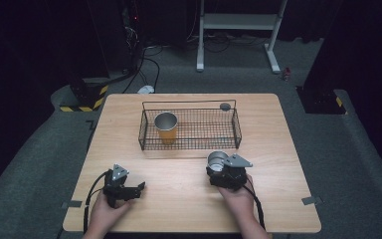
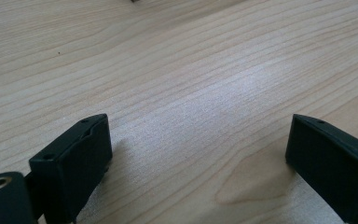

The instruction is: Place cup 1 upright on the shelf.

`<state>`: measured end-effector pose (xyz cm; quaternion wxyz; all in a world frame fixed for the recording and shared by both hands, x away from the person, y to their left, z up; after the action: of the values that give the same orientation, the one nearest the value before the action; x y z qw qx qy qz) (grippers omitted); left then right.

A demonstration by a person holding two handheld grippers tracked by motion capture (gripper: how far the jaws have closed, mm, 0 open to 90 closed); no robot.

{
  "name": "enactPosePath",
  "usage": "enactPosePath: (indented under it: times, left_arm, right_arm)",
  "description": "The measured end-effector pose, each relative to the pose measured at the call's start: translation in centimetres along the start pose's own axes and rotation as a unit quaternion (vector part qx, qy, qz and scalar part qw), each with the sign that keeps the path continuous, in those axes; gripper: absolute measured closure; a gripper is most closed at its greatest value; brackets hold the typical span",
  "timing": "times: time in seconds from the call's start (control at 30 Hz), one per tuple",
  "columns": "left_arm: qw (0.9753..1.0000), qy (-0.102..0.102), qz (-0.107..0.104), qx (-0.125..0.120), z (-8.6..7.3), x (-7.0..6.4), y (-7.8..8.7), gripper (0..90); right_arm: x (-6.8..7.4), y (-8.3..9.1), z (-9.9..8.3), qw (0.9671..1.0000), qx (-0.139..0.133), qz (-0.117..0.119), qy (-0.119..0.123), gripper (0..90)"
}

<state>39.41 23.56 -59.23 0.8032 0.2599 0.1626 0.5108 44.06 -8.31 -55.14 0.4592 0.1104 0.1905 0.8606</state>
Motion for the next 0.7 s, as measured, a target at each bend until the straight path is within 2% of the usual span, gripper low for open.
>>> enactPosePath:
  times: [0.3, 0.7]
  left_arm:
    - [1.0, 0.0, 0.0, 0.0, 0.0, 0.0, 0.0, 7.4]
    - [1.0, 0.0, 0.0, 0.0, 0.0, 0.0, 0.0, 7.4]
  right_arm:
    - [0.1, 0.3, 0.0, 1.0, 0.002, 0.002, 0.006, 18.3]
    - [0.0, 1.1, 0.2, 0.9999, -0.008, -0.004, 0.009, 18.3]
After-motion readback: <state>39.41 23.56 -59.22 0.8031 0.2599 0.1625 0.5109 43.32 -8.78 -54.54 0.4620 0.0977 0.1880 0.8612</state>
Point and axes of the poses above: each handheld gripper's, and its own axes: y roughly backward along the jaws, z roughly out of its top, x roughly to its left, the point moved 9 cm from there along -y, roughly forward along the jaws, and after that the axes turned 8 degrees about -x, right-handed, at the moved point
